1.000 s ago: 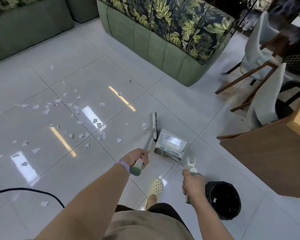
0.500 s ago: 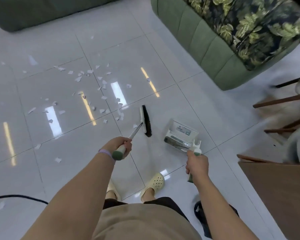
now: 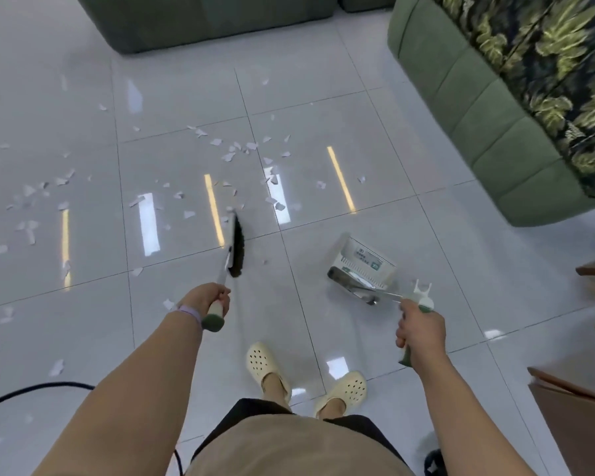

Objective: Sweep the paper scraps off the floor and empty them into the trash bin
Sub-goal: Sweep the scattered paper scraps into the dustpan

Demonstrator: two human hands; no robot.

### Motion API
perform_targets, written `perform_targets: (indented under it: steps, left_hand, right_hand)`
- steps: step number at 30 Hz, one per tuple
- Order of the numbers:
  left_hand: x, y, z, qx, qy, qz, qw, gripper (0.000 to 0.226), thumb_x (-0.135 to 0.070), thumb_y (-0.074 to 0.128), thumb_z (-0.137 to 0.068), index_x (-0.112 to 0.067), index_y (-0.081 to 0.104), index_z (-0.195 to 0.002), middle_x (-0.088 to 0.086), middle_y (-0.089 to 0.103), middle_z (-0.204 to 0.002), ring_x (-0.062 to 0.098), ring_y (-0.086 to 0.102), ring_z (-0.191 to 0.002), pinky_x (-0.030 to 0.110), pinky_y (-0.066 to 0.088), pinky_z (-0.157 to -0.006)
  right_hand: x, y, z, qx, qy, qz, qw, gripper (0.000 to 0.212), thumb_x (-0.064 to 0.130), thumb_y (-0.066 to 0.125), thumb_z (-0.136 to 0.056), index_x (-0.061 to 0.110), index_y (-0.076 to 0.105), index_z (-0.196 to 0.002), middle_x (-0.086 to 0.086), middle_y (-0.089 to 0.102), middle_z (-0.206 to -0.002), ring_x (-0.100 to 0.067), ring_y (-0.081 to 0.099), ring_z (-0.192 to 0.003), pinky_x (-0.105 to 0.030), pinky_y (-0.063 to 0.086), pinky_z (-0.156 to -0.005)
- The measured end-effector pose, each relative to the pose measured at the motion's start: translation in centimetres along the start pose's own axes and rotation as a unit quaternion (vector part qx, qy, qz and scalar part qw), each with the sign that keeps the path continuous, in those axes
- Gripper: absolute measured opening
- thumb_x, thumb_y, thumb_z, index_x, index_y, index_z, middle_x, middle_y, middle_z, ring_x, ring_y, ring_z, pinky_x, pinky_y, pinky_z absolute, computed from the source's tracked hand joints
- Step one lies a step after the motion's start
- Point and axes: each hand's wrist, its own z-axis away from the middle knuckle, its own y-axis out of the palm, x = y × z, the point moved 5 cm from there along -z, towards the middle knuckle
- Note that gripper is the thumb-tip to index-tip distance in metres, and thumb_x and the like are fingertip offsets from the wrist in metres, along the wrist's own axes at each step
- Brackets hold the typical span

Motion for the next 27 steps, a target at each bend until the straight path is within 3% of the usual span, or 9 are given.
perform_targets:
  steps: [3, 7, 11, 14, 21, 27]
  left_hand:
    - [-4.8, -5.3, -0.6, -0.057, 0.038, -0.037, 0.997, 0.019, -0.003, 0.046, -0.100, -0.005, 0.047, -0.082, 0.004, 0.043, -0.039, 0.011, 0.038, -0.023, 0.013, 0.039, -0.034]
    - [-9.8, -11.0, -0.5, -0.094, 0.102, -0.051, 0.989, 0.009, 0.002, 0.045, -0.094, -0.003, 0.052, -0.091, 0.009, 0.049, -0.058, 0.018, 0.045, -0.037, 0.025, 0.040, -0.051]
    - [-12.2, -12.8, 2.1, -0.057, 0.144, -0.009, 0.988, 0.018, 0.002, 0.045, -0.097, -0.005, 0.048, -0.081, 0.005, 0.046, -0.049, 0.011, 0.041, -0.028, 0.014, 0.040, -0.036]
    - [-12.9, -12.2, 4.0, -0.013, 0.140, -0.004, 0.990, 0.014, 0.001, 0.048, -0.099, -0.004, 0.047, -0.086, 0.006, 0.041, -0.057, 0.008, 0.036, -0.026, 0.012, 0.034, -0.030]
    - [-12.0, -1.2, 7.5, 0.135, 0.085, -0.025, 0.987, 0.019, -0.007, 0.057, -0.098, -0.011, 0.045, -0.084, 0.002, 0.046, -0.051, 0.006, 0.035, -0.031, 0.012, 0.027, -0.029]
    - [-9.9, 12.9, 7.6, 0.170, 0.088, -0.089, 0.977, 0.015, -0.004, 0.056, -0.098, -0.009, 0.049, -0.086, 0.003, 0.046, -0.051, 0.007, 0.035, -0.030, 0.011, 0.026, -0.030]
  right_hand:
    - [0.9, 3.9, 2.3, 0.026, -0.011, -0.002, 1.000, 0.018, 0.011, 0.060, -0.085, 0.013, 0.049, -0.071, -0.003, 0.038, -0.051, -0.016, 0.030, -0.038, -0.022, 0.029, -0.042]
    - [3.1, 9.1, 4.7, 0.065, -0.049, 0.043, 0.996, 0.017, 0.010, 0.059, -0.086, 0.012, 0.049, -0.072, -0.005, 0.039, -0.053, -0.016, 0.031, -0.041, -0.022, 0.029, -0.042]
    - [7.6, 11.5, 5.3, 0.084, -0.049, 0.020, 0.995, 0.023, 0.009, 0.056, -0.089, 0.016, 0.043, -0.072, -0.002, 0.034, -0.054, -0.015, 0.027, -0.041, -0.022, 0.025, -0.042]
    - [12.9, 10.7, 5.5, 0.085, -0.059, -0.015, 0.995, 0.026, 0.013, 0.056, -0.092, 0.018, 0.040, -0.072, 0.002, 0.030, -0.051, -0.013, 0.025, -0.039, -0.019, 0.024, -0.038]
    - [22.6, 7.7, 6.9, 0.117, -0.122, 0.007, 0.986, 0.027, 0.018, 0.057, -0.091, 0.019, 0.039, -0.071, 0.005, 0.029, -0.048, -0.013, 0.025, -0.040, -0.021, 0.024, -0.038]
    - [28.2, 2.8, 3.4, 0.109, -0.182, 0.014, 0.977, 0.029, 0.015, 0.057, -0.091, 0.019, 0.037, -0.070, 0.003, 0.029, -0.048, -0.015, 0.024, -0.042, -0.023, 0.024, -0.042]
